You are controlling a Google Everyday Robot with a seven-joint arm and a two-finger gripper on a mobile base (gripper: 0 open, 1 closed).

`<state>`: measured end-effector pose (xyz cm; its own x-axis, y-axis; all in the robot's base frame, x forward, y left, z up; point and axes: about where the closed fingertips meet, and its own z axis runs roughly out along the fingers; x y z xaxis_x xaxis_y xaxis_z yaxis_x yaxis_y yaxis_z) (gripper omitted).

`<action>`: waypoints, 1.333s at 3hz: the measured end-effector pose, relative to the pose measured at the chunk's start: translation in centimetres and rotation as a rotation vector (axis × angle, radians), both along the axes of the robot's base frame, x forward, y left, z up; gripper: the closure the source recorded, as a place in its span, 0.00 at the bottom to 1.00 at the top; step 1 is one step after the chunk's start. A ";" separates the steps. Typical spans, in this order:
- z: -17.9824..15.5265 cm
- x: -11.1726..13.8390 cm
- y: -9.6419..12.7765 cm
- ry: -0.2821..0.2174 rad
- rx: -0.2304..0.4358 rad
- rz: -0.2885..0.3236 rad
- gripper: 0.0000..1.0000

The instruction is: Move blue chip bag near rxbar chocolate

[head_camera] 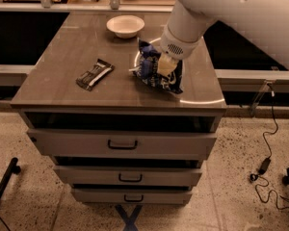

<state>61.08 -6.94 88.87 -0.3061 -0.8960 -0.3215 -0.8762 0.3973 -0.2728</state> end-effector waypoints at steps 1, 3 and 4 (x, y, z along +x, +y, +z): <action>3.8 1.5 1.4 -0.061 0.041 0.048 1.00; 6.1 6.6 6.6 -0.068 0.126 0.132 1.00; 4.5 8.5 9.7 -0.053 0.150 0.152 0.87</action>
Offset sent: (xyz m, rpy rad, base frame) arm 0.0759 0.0656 0.0867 0.1504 -0.0883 0.1428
